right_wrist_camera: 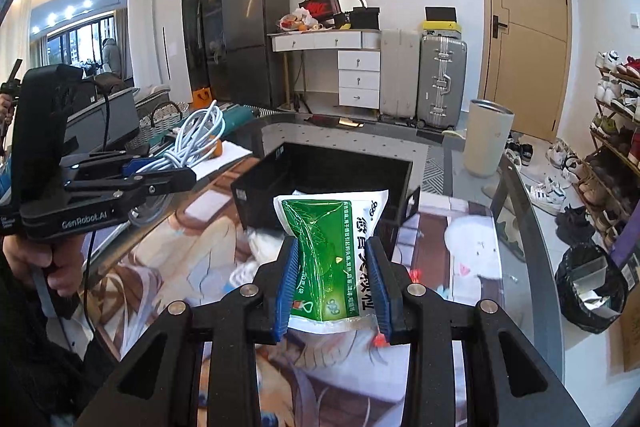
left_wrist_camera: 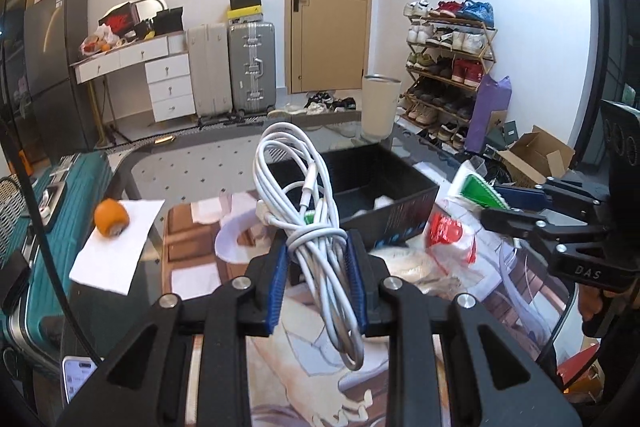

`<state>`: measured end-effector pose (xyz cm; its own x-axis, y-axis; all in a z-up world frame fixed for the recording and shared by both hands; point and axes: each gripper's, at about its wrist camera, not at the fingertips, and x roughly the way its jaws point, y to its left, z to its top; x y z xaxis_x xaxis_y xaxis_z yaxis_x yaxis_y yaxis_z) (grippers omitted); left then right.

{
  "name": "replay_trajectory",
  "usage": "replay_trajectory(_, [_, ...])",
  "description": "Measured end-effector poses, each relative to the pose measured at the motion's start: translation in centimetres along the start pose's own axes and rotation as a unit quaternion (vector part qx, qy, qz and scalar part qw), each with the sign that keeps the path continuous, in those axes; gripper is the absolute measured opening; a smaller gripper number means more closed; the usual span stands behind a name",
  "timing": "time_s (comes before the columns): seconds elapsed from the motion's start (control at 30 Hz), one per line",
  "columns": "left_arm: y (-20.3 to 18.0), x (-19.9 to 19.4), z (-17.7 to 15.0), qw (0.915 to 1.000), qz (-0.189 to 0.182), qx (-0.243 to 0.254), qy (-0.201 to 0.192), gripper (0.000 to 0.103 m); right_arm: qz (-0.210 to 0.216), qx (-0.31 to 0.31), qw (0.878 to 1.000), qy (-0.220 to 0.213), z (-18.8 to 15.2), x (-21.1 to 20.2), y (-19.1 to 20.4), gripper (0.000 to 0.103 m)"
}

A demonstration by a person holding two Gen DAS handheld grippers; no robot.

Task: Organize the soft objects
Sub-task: 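Carry cable and packet into the black box and open both grippers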

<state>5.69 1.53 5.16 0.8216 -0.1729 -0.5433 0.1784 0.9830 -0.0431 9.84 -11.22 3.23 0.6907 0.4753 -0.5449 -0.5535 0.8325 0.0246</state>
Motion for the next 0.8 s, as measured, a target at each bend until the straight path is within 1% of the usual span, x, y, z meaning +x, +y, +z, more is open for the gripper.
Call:
replay_trajectory(0.3, [-0.5,1.8,2.2,0.9999,-0.011,-0.001,-0.007,0.026,-0.001,-0.003,1.000,-0.009,2.6,1.9,-0.2,0.033])
replay_trajectory(0.37, [-0.6,2.3,2.6,0.9998,-0.019,-0.002,-0.005,0.026,0.001,-0.006,1.000,-0.007,3.0,2.3,-0.5,0.033])
replay_trajectory(0.8, [-0.5,6.9,4.4,0.9994,-0.026,-0.014,0.016,0.026,-0.001,-0.018,1.000,0.011,5.4,6.9,-1.9,0.033])
